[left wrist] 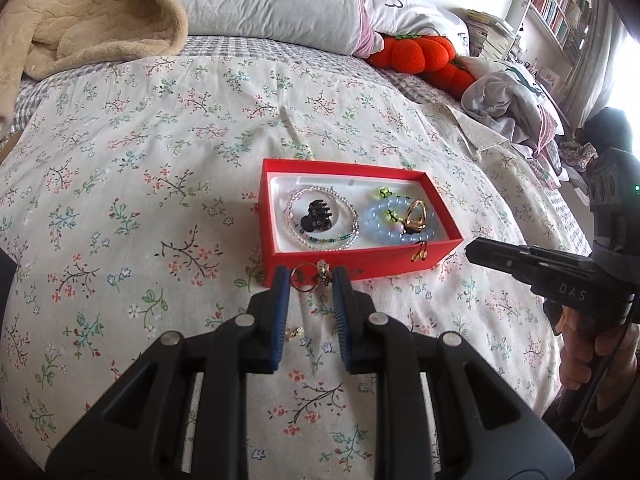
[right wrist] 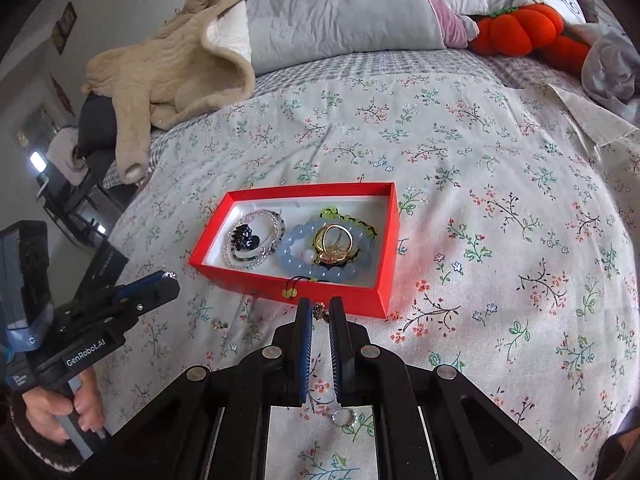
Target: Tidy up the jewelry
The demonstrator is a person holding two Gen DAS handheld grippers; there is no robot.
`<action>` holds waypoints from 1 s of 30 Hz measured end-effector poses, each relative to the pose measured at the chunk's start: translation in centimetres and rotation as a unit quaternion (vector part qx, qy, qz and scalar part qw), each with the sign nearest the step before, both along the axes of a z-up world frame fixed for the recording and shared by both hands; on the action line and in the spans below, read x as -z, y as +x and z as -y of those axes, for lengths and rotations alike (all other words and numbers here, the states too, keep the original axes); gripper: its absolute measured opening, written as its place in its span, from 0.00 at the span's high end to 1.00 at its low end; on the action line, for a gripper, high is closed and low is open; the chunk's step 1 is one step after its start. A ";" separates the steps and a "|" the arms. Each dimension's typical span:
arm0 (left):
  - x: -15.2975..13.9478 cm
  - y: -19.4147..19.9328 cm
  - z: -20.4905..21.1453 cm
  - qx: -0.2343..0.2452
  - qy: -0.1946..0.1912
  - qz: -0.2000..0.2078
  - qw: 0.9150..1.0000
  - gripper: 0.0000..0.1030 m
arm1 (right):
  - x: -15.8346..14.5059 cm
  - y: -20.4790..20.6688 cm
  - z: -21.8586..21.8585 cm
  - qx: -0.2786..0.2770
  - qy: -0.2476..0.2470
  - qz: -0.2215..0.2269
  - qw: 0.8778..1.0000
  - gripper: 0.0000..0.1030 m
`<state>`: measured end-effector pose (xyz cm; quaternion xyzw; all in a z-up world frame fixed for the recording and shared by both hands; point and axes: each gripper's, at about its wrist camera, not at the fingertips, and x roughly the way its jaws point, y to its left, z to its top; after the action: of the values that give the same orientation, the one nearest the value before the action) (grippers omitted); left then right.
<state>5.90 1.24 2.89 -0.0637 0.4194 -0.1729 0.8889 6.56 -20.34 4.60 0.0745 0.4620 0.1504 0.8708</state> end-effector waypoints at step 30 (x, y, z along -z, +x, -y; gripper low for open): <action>1.8 5.0 3.0 0.021 0.000 -0.012 1.000 0.77 | 2.2 4.2 -0.6 -0.022 0.005 -0.011 1.000 0.91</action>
<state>10.87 -1.77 1.14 -0.0575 0.4309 -0.1906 0.8802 10.79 -19.76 2.44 0.0697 0.4721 0.1711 0.8620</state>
